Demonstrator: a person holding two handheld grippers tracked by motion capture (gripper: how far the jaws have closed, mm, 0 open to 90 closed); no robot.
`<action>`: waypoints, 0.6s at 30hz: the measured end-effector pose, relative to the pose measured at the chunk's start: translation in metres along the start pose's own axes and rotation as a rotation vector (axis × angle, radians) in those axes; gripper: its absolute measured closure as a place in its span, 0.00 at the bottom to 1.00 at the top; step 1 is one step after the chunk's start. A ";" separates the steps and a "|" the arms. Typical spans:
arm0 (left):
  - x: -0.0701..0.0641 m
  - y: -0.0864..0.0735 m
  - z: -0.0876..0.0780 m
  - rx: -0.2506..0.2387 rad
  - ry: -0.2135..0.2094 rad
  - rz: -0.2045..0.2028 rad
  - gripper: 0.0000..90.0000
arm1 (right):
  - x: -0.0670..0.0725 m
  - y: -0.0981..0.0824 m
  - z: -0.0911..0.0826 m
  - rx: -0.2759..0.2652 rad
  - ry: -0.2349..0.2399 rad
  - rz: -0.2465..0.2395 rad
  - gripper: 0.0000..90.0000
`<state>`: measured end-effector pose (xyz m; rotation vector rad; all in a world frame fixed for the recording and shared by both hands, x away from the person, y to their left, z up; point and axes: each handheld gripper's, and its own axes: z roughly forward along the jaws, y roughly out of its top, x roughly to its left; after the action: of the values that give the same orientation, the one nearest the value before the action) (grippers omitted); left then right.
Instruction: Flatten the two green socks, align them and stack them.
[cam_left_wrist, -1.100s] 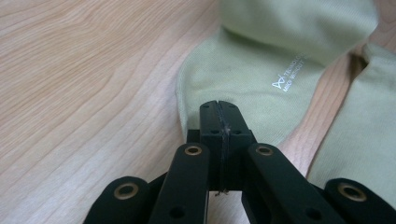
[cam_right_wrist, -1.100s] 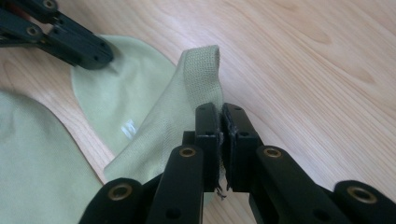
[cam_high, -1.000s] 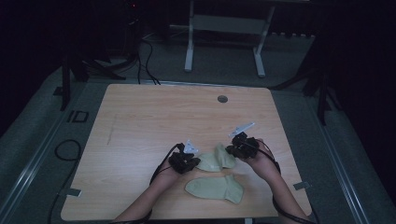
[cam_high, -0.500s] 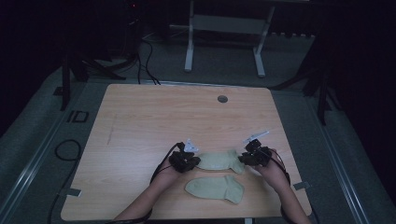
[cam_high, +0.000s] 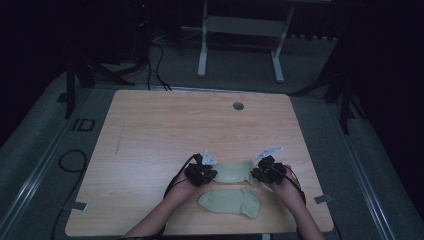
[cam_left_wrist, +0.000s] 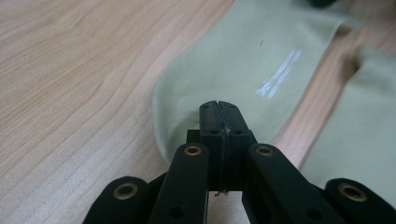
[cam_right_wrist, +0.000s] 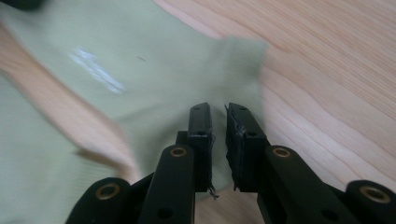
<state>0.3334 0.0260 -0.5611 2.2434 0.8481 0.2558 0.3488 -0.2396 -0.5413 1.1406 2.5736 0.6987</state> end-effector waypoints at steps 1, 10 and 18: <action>0.002 0.000 0.000 -0.002 -0.006 -0.015 0.99 | -0.002 -0.001 0.000 -0.013 0.009 0.007 0.89; 0.010 0.004 0.001 0.011 0.029 -0.019 0.99 | -0.011 0.013 0.008 -0.005 -0.011 -0.021 0.89; 0.017 0.004 0.000 0.011 0.031 -0.047 0.99 | -0.018 0.024 0.015 -0.011 -0.006 -0.005 0.88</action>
<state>0.3482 0.0349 -0.5597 2.2321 0.9194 0.2651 0.3821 -0.2347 -0.5414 1.1313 2.5639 0.7062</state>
